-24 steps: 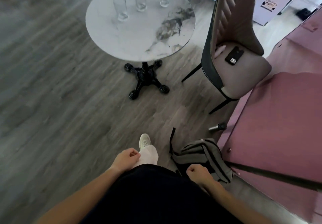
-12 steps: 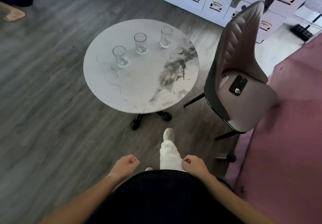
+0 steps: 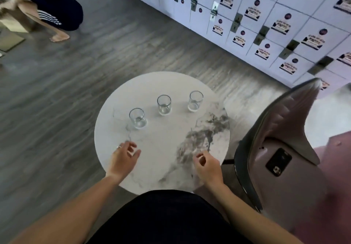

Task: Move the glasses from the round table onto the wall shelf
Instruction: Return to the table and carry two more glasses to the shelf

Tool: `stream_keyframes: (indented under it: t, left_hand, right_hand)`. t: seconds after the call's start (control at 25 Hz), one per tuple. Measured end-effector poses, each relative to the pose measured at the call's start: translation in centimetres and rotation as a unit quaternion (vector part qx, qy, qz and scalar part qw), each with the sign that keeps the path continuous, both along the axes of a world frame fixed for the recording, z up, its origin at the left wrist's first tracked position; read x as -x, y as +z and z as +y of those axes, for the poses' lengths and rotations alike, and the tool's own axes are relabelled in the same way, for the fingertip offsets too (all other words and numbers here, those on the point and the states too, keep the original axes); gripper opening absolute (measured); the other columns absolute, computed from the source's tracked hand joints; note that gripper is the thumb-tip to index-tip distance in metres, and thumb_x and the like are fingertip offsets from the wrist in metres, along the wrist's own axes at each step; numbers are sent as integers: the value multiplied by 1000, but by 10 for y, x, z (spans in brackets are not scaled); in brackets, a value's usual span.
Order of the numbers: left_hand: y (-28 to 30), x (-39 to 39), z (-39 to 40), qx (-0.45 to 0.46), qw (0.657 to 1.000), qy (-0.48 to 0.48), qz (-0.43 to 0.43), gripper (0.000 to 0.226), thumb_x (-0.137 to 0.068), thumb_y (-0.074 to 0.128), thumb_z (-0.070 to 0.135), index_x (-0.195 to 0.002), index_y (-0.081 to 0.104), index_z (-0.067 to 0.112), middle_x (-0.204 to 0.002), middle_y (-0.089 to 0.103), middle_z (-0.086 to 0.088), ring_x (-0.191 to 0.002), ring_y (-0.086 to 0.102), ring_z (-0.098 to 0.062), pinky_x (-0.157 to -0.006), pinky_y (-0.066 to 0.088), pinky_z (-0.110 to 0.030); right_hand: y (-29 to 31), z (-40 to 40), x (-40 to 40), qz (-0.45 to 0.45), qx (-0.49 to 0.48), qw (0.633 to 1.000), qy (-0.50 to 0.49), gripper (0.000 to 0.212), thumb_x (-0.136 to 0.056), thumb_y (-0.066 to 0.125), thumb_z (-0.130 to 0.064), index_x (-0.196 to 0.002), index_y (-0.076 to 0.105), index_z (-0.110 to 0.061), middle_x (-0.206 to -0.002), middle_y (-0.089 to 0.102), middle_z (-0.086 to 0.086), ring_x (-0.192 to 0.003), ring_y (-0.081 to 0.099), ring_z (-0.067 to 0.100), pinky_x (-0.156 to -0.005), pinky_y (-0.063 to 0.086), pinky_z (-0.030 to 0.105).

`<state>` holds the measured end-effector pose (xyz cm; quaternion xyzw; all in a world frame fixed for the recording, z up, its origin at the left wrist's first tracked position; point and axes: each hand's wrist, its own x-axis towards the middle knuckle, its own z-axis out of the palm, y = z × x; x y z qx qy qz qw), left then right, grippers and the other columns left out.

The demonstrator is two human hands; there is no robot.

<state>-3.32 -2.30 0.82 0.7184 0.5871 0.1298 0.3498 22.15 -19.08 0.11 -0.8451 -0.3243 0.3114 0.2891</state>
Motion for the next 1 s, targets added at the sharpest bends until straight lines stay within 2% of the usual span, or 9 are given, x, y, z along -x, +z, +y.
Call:
stream_keyframes:
  t: [0.08,0.16,0.24,0.32,0.44,0.56,0.8,0.88,1.0]
  left_hand:
    - [6,-22,31,-47,998,48,-8,39,-83,75,29,-112,50,30,-105,52,2,-84,59,-20,-81,52,-46]
    - [12,-39,56,-62,996,60,15,54,-80,76,32,-123,44,35,-120,43,0,-98,57,-26,-84,50,-45]
    - [14,-49,76,-56,997,41,45,49,-80,76,35,-122,50,36,-130,40,-1,-109,55,-29,-89,48,-43]
    - [10,-56,90,-19,997,22,73,33,-82,73,40,-113,63,32,-139,41,-3,-121,51,-29,-96,45,-41]
    - [3,-61,93,29,994,12,105,27,-89,66,42,-112,68,28,-142,44,-3,-127,48,-26,-98,45,-41]
    - [-2,-64,93,29,994,33,98,23,-93,62,36,-112,69,23,-138,49,-4,-124,51,-27,-97,46,-41]
    - [-1,-68,91,7,996,49,78,15,-96,61,29,-100,67,16,-123,55,-2,-106,59,-28,-85,49,-41]
    - [4,-68,92,-1,996,57,65,12,-96,61,28,-96,65,16,-113,55,1,-97,60,-26,-78,46,-36]
    - [19,-60,101,-16,997,57,55,13,-97,61,26,-93,63,13,-111,57,-3,-91,59,-25,-75,41,-32]
  right_hand:
    - [9,51,-22,-5,5,998,61,9,-87,59,-33,-94,60,-27,-74,63,-7,-72,61,14,-68,49,33]
    - [18,101,-38,-10,15,994,108,28,-87,58,-32,-114,57,-25,-96,62,-1,-86,61,20,-78,50,36]
    - [26,146,-45,-39,15,985,165,45,-88,58,-32,-131,48,-26,-120,54,6,-100,60,28,-87,49,39]
    - [30,184,-48,-71,9,973,220,53,-89,59,-31,-139,43,-28,-130,48,9,-108,60,33,-88,49,41]
    - [29,223,-48,-113,33,951,287,49,-90,58,-29,-138,49,-27,-135,46,10,-118,56,33,-93,48,40]
    - [20,243,-45,-132,41,938,319,33,-94,57,-31,-126,63,-23,-130,49,9,-115,56,31,-93,46,36]
    - [9,247,-49,-138,20,935,327,25,-100,56,-27,-120,67,-17,-121,52,9,-105,58,30,-80,41,30]
    - [11,251,-51,-132,17,933,333,24,-100,56,-27,-119,67,-17,-120,53,10,-101,61,31,-77,39,29]
    - [21,258,-53,-131,19,927,350,21,-100,55,-28,-112,68,-16,-115,53,12,-96,63,32,-77,44,32]
